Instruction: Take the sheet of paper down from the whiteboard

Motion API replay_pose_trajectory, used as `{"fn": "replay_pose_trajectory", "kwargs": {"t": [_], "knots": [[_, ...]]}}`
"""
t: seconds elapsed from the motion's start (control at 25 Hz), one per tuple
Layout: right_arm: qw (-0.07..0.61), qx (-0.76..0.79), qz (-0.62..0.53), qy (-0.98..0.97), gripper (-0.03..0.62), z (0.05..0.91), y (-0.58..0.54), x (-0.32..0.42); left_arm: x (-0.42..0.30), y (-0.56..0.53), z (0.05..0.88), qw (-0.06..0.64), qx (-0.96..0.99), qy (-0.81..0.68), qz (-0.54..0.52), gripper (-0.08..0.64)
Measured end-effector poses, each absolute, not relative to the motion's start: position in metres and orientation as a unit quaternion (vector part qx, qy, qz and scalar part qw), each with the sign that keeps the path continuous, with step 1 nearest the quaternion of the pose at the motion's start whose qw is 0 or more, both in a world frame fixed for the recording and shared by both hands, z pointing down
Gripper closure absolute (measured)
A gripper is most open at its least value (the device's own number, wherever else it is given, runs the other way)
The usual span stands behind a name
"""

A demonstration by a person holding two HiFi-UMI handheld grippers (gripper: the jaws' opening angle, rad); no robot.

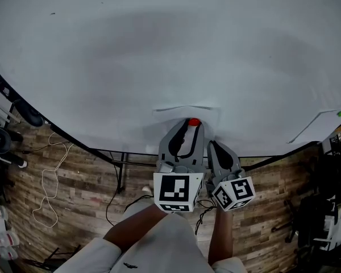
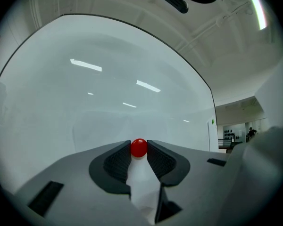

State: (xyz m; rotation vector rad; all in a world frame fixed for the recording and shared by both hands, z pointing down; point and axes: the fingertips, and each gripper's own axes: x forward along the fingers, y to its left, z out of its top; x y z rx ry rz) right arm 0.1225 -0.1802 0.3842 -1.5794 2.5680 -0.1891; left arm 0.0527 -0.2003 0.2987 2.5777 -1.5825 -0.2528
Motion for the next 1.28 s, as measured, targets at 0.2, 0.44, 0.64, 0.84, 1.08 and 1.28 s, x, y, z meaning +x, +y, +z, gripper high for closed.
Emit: {"fn": "replay_pose_trajectory", "kwargs": {"t": [0.2,0.44,0.64,0.84,1.08,1.28], "knots": [[0.064,-0.528,-0.063,0.844,0.583,0.384,-0.178,0.119,0.047,-0.191,0.304,0.052,0.855,-0.51,-0.078,0.451],[0.071,-0.539,-0.058,0.838,0.583,0.379,-0.174,0.117,0.033,-0.187,0.302,0.055,0.86,-0.501,-0.08,0.451],[0.076,-0.555,-0.05,0.827,0.583,0.372,-0.161,0.122,0.023,-0.174,0.3,0.05,0.867,-0.49,-0.075,0.451],[0.075,-0.582,-0.037,0.809,0.583,0.367,-0.152,0.129,0.01,-0.168,0.305,0.05,0.874,-0.479,-0.07,0.451],[0.071,-0.625,-0.005,0.777,0.583,0.351,-0.136,0.151,0.005,-0.167,0.309,0.047,0.878,-0.472,-0.057,0.451],[0.079,-0.657,0.011,0.75,0.583,0.341,-0.115,0.173,-0.001,-0.164,0.314,0.046,0.878,-0.475,-0.049,0.451]]}}
